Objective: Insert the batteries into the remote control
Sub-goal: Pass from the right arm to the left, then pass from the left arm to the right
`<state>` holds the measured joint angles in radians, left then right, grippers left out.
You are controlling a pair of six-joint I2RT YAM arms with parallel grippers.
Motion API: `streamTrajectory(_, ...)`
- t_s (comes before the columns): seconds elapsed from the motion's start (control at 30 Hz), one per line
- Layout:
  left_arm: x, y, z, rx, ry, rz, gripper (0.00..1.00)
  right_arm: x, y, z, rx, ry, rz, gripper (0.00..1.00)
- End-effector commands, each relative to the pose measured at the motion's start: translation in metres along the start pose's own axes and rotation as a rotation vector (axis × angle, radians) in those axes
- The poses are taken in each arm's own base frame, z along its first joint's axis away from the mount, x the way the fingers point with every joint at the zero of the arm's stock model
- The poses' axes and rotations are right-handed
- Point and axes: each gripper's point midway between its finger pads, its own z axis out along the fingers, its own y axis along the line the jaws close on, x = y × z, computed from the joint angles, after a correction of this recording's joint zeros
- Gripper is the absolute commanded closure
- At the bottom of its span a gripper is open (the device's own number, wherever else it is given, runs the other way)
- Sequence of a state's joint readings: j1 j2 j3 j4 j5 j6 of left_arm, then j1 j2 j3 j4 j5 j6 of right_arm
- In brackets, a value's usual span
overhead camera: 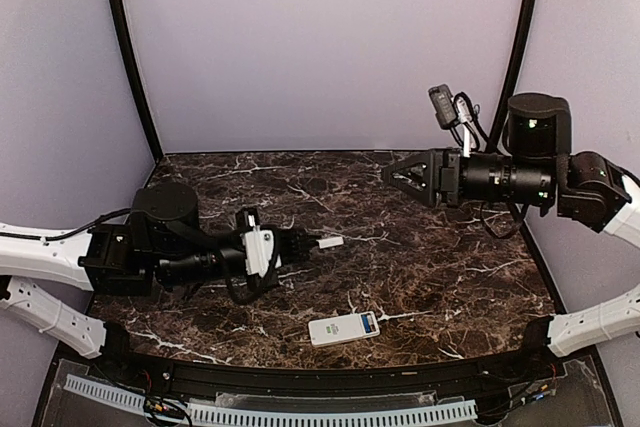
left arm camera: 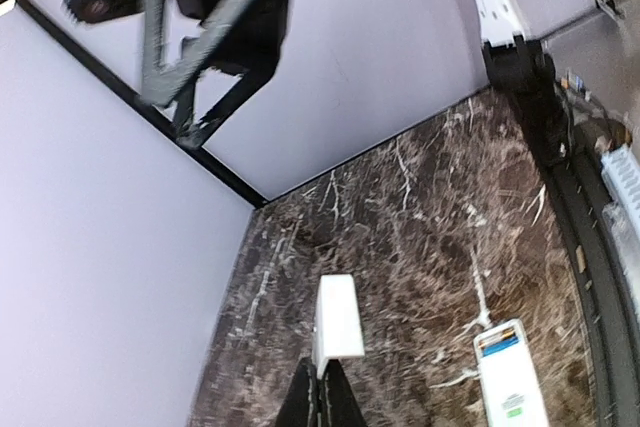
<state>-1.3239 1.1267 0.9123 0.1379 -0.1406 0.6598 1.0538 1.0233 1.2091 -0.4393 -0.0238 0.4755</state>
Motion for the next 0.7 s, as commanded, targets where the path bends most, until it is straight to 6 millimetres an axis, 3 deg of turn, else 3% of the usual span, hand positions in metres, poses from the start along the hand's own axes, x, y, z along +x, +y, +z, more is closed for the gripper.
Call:
streamTrajectory(0.0, 0.014, -0.008, 0.015, -0.127, 0.092, 0.423, 1.00, 0.032, -0.004, 0.014, -0.033, 0.175, 0.325, 0.29)
streamTrajectory(0.1, 0.012, -0.014, 0.020, -0.168, 0.093, 0.527, 1.00, 0.041, 0.011, 0.026, -0.113, 0.244, 0.398, 0.27)
streamTrajectory(0.37, 0.005, -0.021, 0.027, -0.267, 0.062, 0.649, 1.00, 0.085, 0.013, 0.044, -0.163, 0.406, 0.515, 0.42)
streamTrajectory(0.67, -0.013, -0.006, 0.028, -0.601, 0.055, 0.870, 1.00, 0.062, 0.031, 0.033, -0.273, 0.326, 0.529, 0.52)
